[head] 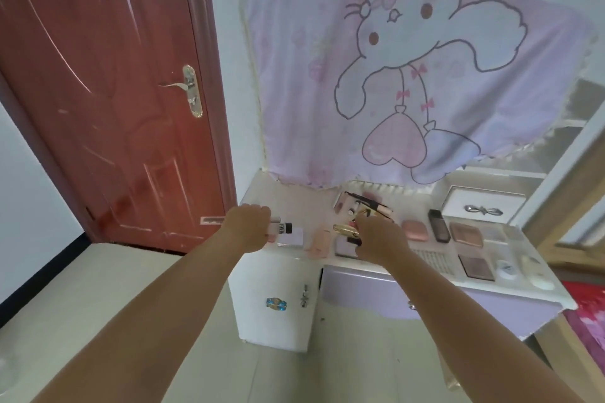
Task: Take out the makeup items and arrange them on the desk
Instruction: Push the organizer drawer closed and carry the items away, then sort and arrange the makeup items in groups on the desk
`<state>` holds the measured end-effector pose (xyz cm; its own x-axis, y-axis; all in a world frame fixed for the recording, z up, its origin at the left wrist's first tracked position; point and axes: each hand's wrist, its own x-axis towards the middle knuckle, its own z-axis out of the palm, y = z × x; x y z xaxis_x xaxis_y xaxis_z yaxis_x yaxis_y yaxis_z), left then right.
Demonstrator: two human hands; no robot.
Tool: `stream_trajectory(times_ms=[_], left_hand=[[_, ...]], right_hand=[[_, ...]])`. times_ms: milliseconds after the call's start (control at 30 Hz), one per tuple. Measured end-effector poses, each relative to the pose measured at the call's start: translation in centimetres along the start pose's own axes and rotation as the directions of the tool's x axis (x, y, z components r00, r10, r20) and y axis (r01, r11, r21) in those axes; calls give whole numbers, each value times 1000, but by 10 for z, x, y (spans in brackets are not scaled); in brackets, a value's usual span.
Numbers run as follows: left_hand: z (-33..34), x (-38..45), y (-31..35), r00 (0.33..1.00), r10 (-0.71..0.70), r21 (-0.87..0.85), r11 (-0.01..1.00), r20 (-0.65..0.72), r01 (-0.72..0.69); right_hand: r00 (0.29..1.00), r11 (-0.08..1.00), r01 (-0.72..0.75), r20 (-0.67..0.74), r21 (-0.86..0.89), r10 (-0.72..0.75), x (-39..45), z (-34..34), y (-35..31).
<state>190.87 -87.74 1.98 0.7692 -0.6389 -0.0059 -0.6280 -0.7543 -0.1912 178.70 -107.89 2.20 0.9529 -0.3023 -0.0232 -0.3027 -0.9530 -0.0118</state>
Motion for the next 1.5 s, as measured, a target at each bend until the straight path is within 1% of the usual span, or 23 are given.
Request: stream_trajectory(times_ms=[100, 200, 300, 400, 533, 667, 733, 900, 1033, 1167, 1333, 1433, 1500], left_hand=[[26, 46, -8, 998, -3, -29, 1000, 63, 5], [49, 88, -14, 991, -28, -55, 998, 130, 35], [64, 125, -25, 982, -63, -100, 992, 180, 82], [77, 159, -46, 968, -88, -113, 987, 235, 117], [102, 195, -72, 946, -113, -109, 982, 303, 152], [134, 219, -93, 928, -58, -154, 980, 369, 122], [149, 234, -106, 925, -14, -175, 981, 381, 87], [184, 278, -138, 895, 134, -254, 967, 426, -24], [205, 310, -148, 882, 236, -335, 937, 408, -96], [219, 333, -140, 877, 334, -366, 908, 345, -202], [233, 348, -122, 879, 400, -418, 867, 259, -272], [235, 357, -110, 866, 463, -440, 828, 187, -347], [236, 363, -101, 859, 487, -420, 820, 155, -389]], right_hand=[[993, 999, -40, 109, 6, 39, 55, 21, 5], [976, 999, -26, 219, 37, 17, 112, 48, -4], [954, 992, -19, 298, 128, -20, 164, 76, -23], [932, 980, -45, 361, 193, -29, 207, 103, -42], [901, 964, -125, 433, 235, 11, 254, 132, -59], [875, 942, -246, 471, 228, 114, 287, 157, -76], [857, 916, -332, 478, 226, 193, 302, 170, -86], [791, 807, -546, 457, 225, 407, 331, 193, -123], [748, 750, -631, 408, 196, 523, 354, 196, -133], [738, 762, -637, 382, 119, 557, 369, 195, -118], [775, 809, -588, 286, -1, 564, 369, 193, -92], [778, 807, -590, 245, -33, 579, 362, 189, -80], [778, 802, -595, 214, -52, 591, 354, 188, -75]])
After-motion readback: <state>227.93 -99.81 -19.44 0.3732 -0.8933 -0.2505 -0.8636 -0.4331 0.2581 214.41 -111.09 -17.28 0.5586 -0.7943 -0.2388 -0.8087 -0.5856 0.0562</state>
